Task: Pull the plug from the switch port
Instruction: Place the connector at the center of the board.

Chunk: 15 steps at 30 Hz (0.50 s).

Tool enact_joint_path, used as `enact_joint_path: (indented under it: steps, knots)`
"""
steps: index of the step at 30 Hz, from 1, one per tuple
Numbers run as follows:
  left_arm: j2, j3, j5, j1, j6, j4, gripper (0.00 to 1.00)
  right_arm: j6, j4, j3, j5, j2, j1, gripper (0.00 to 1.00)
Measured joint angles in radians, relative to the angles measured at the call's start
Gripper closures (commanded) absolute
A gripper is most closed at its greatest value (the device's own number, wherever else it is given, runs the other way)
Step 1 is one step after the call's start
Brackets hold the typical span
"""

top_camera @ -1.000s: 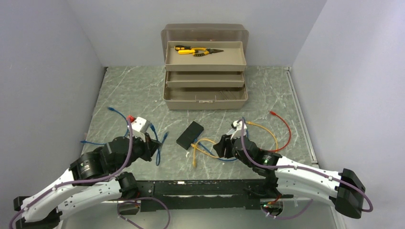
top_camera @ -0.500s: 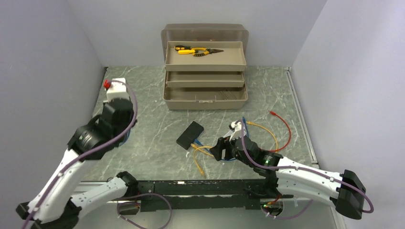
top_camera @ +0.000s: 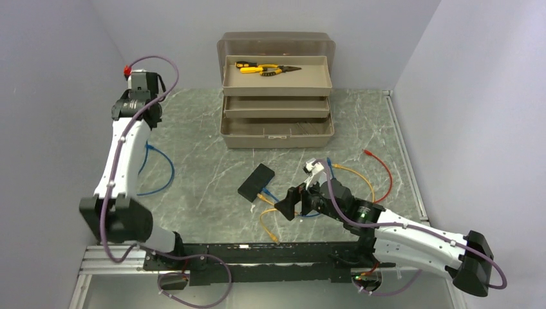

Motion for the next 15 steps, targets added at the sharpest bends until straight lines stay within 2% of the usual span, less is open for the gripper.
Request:
enact_joint_path:
  steps: [6,11,13,15]
  knots:
    - [0.176,-0.145,0.028,0.171,-0.041,0.061,1.00,-0.035,-0.007,0.027,-0.096,-0.059,0.000,0.00]
    - [0.283,-0.179,0.061,0.215,-0.085,0.081,0.99,-0.050,-0.018,0.027,-0.133,-0.109,0.000,0.00]
    - [0.319,-0.179,0.082,0.218,-0.101,0.093,0.89,-0.053,-0.024,0.027,-0.132,-0.118,0.000,0.00]
    - [0.351,-0.179,0.110,0.218,-0.115,0.098,0.62,-0.055,-0.029,0.027,-0.126,-0.124,0.000,0.00]
